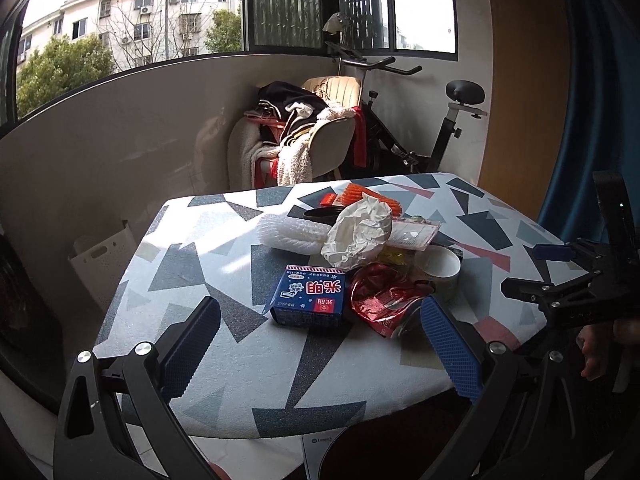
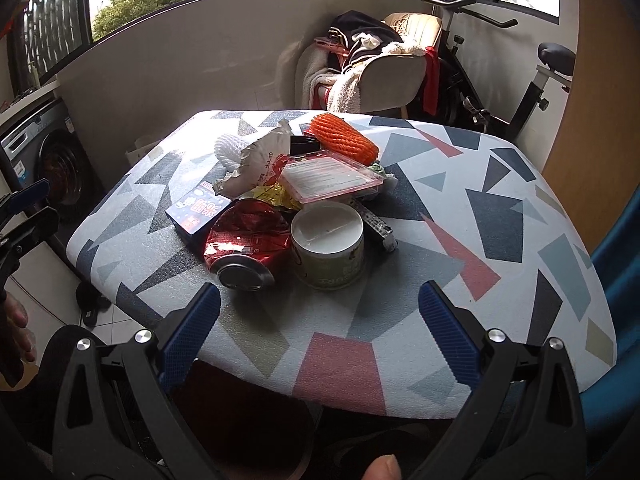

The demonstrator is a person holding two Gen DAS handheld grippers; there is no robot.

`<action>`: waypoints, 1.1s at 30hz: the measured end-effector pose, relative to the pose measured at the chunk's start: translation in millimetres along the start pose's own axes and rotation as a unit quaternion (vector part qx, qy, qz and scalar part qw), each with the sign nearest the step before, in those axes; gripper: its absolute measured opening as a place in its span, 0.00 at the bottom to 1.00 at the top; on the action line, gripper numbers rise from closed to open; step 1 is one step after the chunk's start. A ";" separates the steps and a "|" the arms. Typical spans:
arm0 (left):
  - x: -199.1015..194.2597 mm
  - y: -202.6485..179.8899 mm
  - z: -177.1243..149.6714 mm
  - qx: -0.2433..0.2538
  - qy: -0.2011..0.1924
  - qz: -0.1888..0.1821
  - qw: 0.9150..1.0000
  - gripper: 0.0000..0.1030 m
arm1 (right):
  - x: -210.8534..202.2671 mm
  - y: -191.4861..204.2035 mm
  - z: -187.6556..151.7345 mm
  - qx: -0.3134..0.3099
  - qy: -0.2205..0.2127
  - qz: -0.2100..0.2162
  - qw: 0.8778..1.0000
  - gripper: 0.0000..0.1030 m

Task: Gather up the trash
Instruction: 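Reach the right gripper to the white lidded tub and close around it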

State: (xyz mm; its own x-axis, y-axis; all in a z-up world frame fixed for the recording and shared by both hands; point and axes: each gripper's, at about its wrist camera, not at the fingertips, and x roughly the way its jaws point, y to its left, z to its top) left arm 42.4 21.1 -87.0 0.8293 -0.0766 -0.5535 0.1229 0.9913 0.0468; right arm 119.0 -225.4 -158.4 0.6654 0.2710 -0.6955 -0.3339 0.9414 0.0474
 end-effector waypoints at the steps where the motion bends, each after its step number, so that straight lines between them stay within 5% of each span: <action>1: 5.4 0.2 -2.4 0.003 0.007 0.008 1.000 0.95 | 7.6 -3.7 0.3 0.002 0.002 -0.005 1.000 0.95; 7: 29.5 8.8 -11.2 -0.001 0.028 0.036 0.999 0.95 | 61.9 -18.6 7.2 0.022 0.031 0.017 0.999 0.95; 11: 41.7 18.4 -11.9 -0.023 0.038 0.028 0.999 0.95 | 100.1 -20.1 12.0 0.033 0.054 0.053 0.997 0.77; 17: 52.6 24.6 -16.1 -0.037 0.049 0.031 0.998 0.95 | 131.5 -20.2 20.9 0.065 0.064 0.073 0.993 0.76; 33: 60.6 14.9 -10.6 -0.061 0.058 -0.021 0.996 0.92 | 100.6 -32.1 2.2 0.050 0.064 0.058 0.995 0.74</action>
State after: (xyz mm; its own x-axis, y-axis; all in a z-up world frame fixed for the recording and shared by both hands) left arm 88.7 32.4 -128.6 0.7559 -0.1117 -0.6451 0.0826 0.9937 -0.0753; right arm 198.1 -227.8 -228.3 0.5341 0.3583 -0.7658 -0.3315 0.9220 0.2002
